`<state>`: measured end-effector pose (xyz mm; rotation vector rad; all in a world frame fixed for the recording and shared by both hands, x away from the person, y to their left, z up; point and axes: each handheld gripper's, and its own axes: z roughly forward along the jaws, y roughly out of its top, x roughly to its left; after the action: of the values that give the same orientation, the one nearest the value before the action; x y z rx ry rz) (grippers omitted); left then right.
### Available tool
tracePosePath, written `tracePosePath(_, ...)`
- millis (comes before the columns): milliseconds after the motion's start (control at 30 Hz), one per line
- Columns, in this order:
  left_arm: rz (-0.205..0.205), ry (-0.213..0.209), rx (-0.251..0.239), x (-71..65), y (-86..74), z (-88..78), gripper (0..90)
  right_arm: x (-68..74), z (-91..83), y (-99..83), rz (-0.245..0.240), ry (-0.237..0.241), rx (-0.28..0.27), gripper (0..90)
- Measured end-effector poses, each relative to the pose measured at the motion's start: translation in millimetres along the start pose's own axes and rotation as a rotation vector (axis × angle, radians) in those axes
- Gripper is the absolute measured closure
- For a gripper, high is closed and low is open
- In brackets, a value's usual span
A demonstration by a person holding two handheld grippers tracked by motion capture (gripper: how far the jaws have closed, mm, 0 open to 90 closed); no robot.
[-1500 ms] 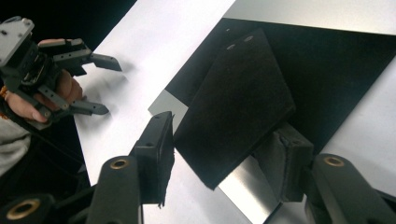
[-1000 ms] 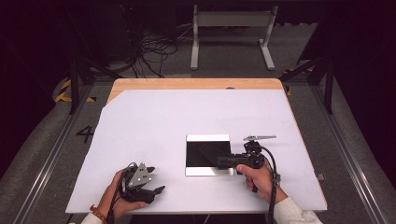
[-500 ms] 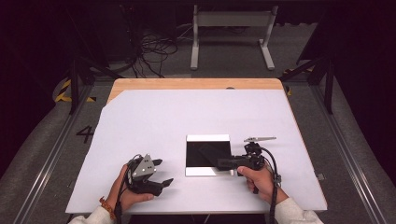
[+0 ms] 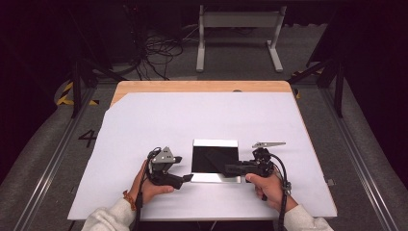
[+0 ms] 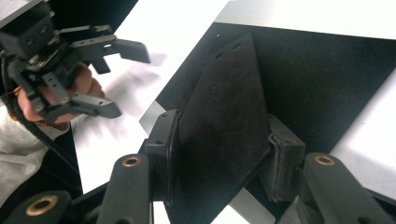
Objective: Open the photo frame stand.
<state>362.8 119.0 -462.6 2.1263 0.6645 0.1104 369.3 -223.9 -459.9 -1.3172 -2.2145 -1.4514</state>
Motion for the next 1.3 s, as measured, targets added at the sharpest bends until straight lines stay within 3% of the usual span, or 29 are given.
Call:
tracePosePath(233, -0.005, -0.019, 0.037, 3.7, 8.4, 16.3, 17.8, 4.5, -2.6, -0.4, -0.058, -0.011, 0.002, 54.8)
tracePosePath(300, -0.024, -0.031, 0.040, 3.7, 10.1, 18.3, 17.4, 6.2, -3.8, -1.1, -0.083, -0.015, 0.001, 55.0)
tracePosePath(500, -0.028, -0.043, 0.071, 7.2, 14.3, 23.9, 16.1, 9.9, -6.1, -2.2, -0.130, -0.019, 0.001, 55.1)
tracePosePath(1000, -0.023, -0.111, 0.069, 8.5, 25.3, 37.0, 16.9, 20.5, -10.7, -4.0, -0.242, -0.016, -0.032, 55.8)
tracePosePath(1300, -0.050, -0.097, 0.061, 10.5, 30.3, 41.5, 20.4, 23.9, -13.4, -4.6, -0.274, -0.002, -0.044, 57.2)
